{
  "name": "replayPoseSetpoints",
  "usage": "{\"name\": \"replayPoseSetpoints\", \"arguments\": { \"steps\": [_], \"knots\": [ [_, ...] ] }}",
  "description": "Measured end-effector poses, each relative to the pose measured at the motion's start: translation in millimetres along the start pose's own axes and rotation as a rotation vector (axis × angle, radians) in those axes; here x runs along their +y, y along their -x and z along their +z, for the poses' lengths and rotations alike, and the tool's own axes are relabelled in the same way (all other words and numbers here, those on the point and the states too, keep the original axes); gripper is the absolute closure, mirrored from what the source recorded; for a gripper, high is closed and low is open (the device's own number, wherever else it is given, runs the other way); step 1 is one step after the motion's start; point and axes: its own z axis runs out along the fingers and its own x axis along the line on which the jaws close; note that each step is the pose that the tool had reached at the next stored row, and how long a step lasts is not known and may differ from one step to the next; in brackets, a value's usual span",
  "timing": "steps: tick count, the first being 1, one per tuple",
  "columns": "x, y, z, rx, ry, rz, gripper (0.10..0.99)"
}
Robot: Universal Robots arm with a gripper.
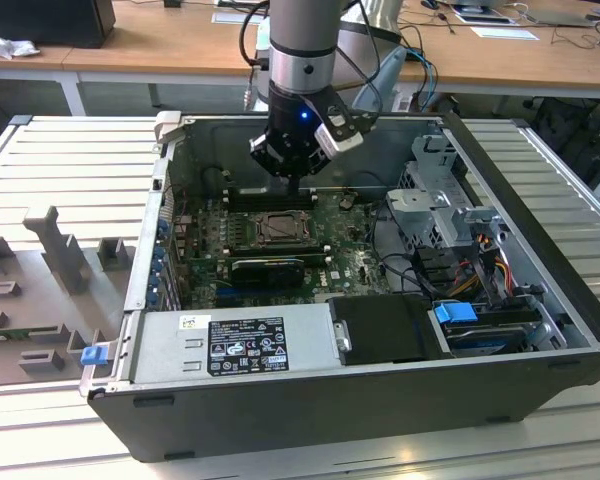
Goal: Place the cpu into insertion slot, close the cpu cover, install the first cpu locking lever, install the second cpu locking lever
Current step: 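Install the second cpu locking lever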
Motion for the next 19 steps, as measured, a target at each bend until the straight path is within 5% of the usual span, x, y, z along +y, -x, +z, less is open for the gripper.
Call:
{"name": "replayPoseSetpoints", "arguments": {
  "steps": [5,14,19],
  "knots": [
    [-11.2,-0.6,0.6,0.0,0.0,0.0,0.98],
    [-25.5,-1.5,0.4,0.001,-0.017,0.0,0.98],
    [-36.8,-2.2,7.0,0.0063,-0.016,-0.003,0.98]
  ]
}}
